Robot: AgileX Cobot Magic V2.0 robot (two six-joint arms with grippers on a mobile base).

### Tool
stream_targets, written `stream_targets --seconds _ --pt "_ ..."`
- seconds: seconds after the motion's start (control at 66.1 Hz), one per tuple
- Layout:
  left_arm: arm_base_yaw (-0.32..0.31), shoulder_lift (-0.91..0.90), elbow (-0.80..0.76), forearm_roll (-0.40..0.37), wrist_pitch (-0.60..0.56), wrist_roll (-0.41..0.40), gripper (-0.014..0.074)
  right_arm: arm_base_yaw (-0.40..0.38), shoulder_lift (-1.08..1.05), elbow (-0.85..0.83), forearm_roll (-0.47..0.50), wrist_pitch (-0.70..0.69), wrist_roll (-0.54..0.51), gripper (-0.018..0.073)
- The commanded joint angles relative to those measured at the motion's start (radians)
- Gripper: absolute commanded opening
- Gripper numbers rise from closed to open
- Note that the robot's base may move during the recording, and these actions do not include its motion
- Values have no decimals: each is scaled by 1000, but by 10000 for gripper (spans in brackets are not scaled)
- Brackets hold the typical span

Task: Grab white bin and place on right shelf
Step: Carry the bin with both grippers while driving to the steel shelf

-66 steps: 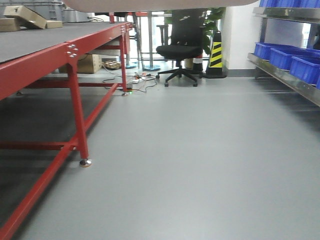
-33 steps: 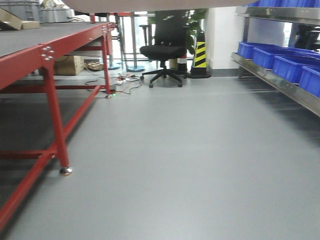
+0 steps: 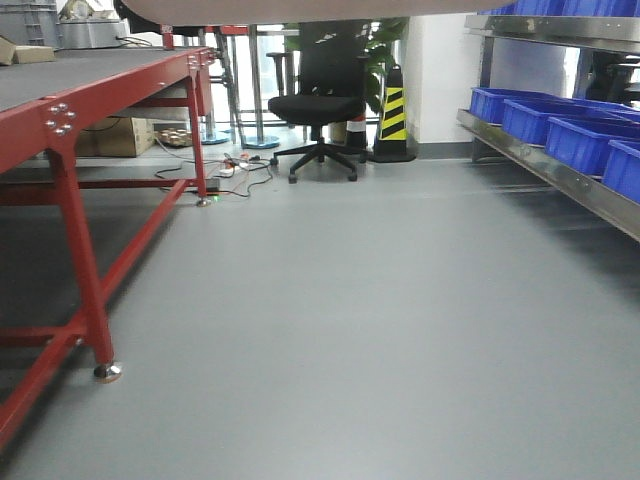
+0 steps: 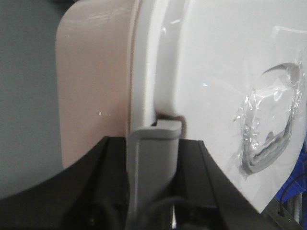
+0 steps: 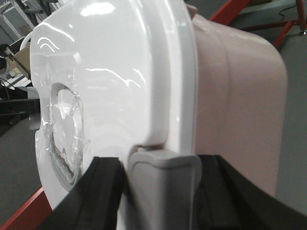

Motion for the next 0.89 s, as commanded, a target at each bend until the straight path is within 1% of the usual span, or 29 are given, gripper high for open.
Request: stream_targets --seconds 0.0,0.878 --pt "-30 -31 -32 -110 149 20 -118 26 -38 -38 217 217 -14 69" --pt "-30 -31 -32 -110 149 20 -118 26 -38 -38 216 213 -14 69"
